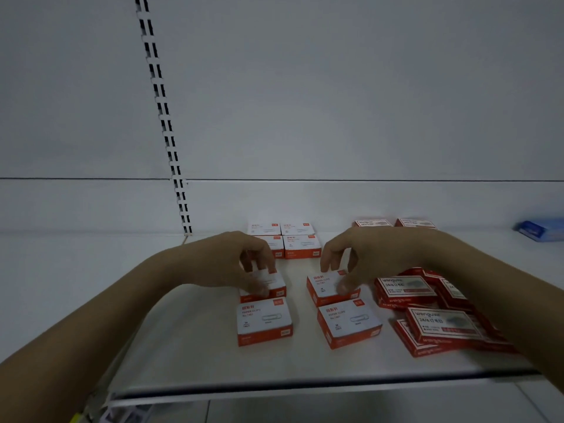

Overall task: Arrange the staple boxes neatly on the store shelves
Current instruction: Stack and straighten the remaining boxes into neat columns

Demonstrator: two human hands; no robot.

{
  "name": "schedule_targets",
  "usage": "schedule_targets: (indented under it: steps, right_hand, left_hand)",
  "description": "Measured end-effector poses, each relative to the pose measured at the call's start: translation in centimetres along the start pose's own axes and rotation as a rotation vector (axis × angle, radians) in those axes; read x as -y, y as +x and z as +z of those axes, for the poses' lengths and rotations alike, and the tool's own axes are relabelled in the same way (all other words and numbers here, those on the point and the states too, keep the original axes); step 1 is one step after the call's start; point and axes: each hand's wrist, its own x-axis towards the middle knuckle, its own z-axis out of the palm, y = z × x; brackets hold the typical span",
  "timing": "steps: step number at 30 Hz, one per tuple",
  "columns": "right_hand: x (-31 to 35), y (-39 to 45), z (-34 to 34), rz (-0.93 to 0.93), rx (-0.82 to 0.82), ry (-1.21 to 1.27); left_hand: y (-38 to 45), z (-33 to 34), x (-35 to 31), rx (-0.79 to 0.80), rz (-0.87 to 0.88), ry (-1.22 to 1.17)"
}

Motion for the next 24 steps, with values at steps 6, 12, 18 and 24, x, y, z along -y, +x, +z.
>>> schedule_targets:
  steps: [6,12,18,24]
  right_hand:
    - [-0.2,1.6,0.8,0.003,-0.165,-0.049]
    - [0.4,2.2,1.6,-0.026,-0.249,-0.111]
    - [0.9,3.4,2.9,-0.048,-0.354,-0.133]
    - [0.9,3.9,3.1,-0.041,-0.384,-0.132]
  left_hand:
    - [0.4,0.6,0.1,-0.109,-0.001,0.038]
    - [0.7,1.4,0.6,-0.244,0.057,0.165]
    - [0.8,2.1,0.8,-0.326,0.095,0.212]
    - [0.8,2.4,0.3,-0.392,0.065,0.209]
